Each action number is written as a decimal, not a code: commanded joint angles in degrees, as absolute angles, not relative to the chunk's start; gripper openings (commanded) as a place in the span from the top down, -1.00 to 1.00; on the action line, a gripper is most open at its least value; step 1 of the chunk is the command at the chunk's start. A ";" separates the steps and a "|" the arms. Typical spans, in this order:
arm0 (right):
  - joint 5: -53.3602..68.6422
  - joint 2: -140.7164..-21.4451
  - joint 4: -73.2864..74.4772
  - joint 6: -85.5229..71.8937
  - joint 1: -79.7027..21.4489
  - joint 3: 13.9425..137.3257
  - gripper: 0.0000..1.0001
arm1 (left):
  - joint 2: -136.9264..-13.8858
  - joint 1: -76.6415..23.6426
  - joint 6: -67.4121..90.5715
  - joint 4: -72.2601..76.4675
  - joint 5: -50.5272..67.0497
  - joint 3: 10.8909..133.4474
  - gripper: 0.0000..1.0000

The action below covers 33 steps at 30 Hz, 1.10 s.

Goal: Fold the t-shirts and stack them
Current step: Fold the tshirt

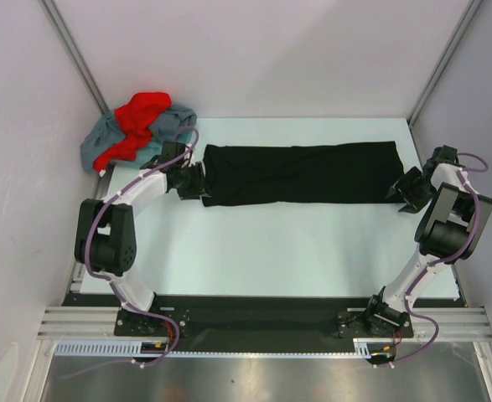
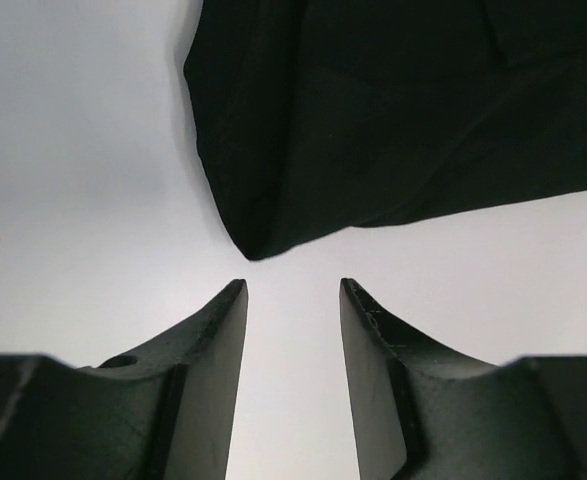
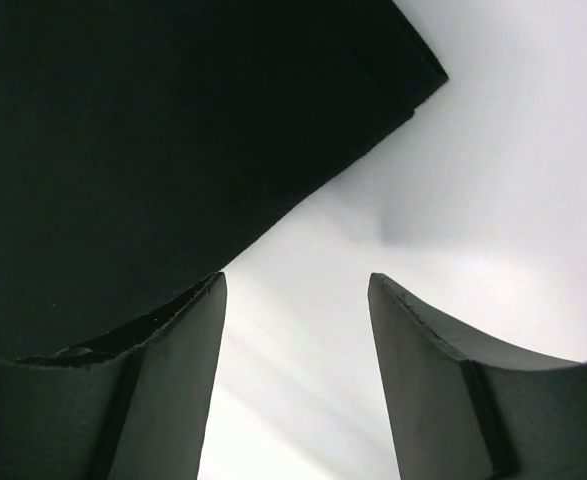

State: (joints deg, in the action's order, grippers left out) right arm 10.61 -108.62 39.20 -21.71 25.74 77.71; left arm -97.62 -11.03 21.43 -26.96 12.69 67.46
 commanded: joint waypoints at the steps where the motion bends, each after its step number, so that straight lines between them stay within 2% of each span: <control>1: 13.01 -106.35 36.12 -20.13 26.28 77.43 -0.28 | -99.57 -11.25 18.02 -21.27 14.41 67.41 0.05; 8: 13.53 -107.75 35.42 -19.34 27.95 77.26 -0.26 | -102.65 -11.34 17.32 -18.81 15.91 67.06 -0.04; 17: 14.33 -109.25 34.72 -19.51 30.06 78.22 -0.30 | -106.26 -11.34 16.70 -17.85 16.08 67.33 -0.05; 25: 15.64 -112.15 32.87 -21.80 30.94 79.54 -0.35 | -108.02 -11.43 17.75 -17.14 15.65 68.20 0.19; 30: 14.86 -113.55 31.73 -22.85 30.85 80.51 -0.36 | -109.16 -11.43 17.32 -18.98 14.94 69.70 0.20; 33: 14.24 -114.08 31.29 -23.46 30.85 80.68 -0.35 | -108.99 -11.43 17.40 -19.25 14.77 69.70 0.28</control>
State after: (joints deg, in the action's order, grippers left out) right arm 14.68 -113.16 33.26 -22.33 30.55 78.48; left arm -108.40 -11.11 17.93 -19.18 15.03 67.99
